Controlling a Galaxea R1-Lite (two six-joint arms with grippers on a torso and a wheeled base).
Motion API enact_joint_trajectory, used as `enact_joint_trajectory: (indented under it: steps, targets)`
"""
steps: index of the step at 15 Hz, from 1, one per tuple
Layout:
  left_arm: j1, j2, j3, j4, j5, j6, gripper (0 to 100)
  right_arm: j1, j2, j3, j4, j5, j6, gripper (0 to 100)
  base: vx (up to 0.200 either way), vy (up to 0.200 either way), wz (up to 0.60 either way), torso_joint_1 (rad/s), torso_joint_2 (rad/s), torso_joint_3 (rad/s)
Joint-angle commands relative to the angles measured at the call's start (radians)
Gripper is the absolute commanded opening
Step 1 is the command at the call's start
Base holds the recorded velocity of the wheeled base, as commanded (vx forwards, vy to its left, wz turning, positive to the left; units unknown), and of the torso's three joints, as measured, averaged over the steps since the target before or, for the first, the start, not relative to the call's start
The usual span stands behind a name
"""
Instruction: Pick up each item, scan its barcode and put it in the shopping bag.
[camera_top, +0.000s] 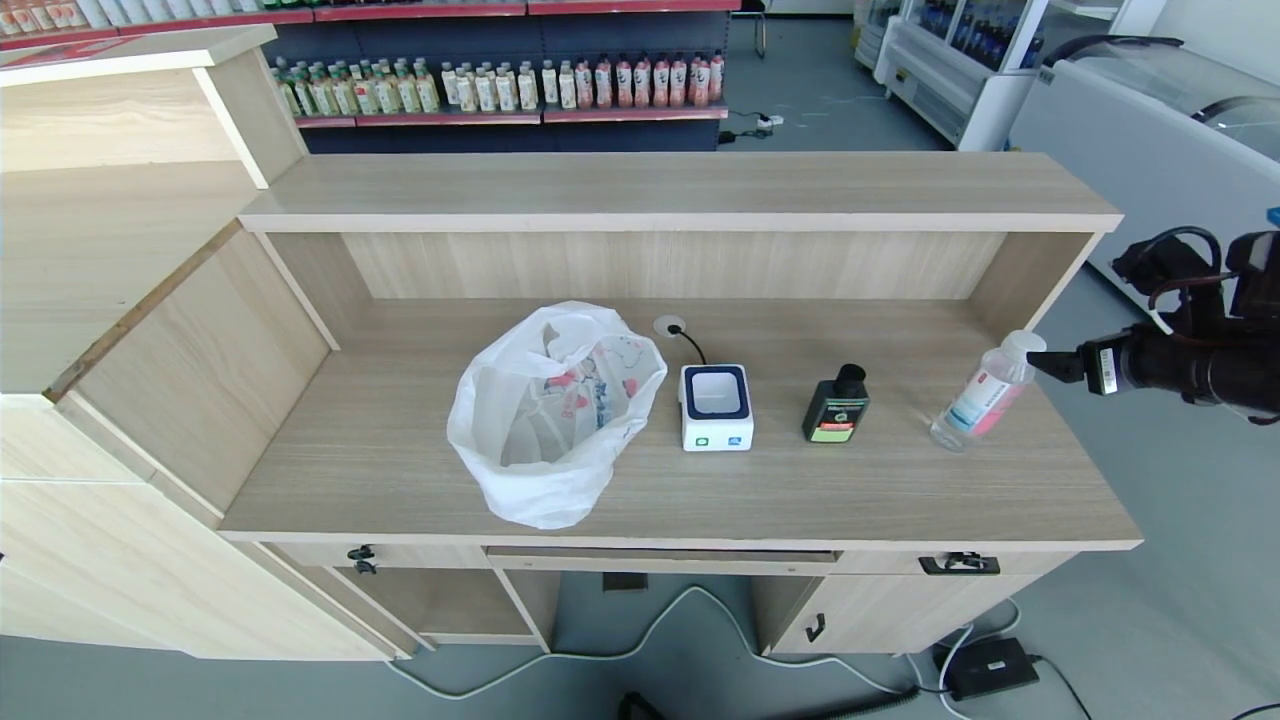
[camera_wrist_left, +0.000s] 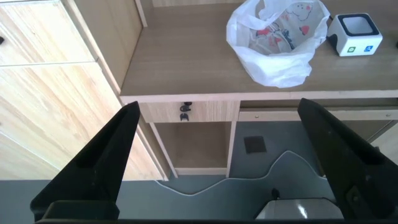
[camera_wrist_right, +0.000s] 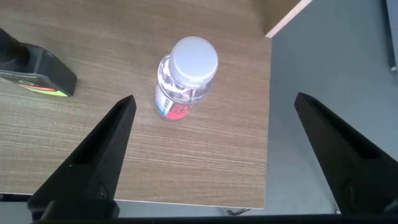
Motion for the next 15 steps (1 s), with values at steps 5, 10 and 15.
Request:
enact_joint_trajectory:
  steps: [5, 10, 15]
  targets:
    - [0.0, 0.0, 0.0, -0.001, 0.0, 0.0, 100, 0.04, -0.105, 0.006, 0.129, 0.006, -0.027, 100, 0.0, 0.0, 0.0, 0.0, 0.0, 0.0]
    - [0.0, 0.0, 0.0, -0.001, 0.0, 0.0, 100, 0.133, -0.019, 0.006, 0.126, 0.012, 0.024, 100, 0.0, 0.0, 0.0, 0.0, 0.0, 0.0]
    - [0.0, 0.0, 0.0, -0.001, 0.0, 0.0, 100, 0.183, 0.073, -0.009, 0.123, -0.001, 0.033, 100, 0.0, 0.0, 0.0, 0.0, 0.0, 0.0]
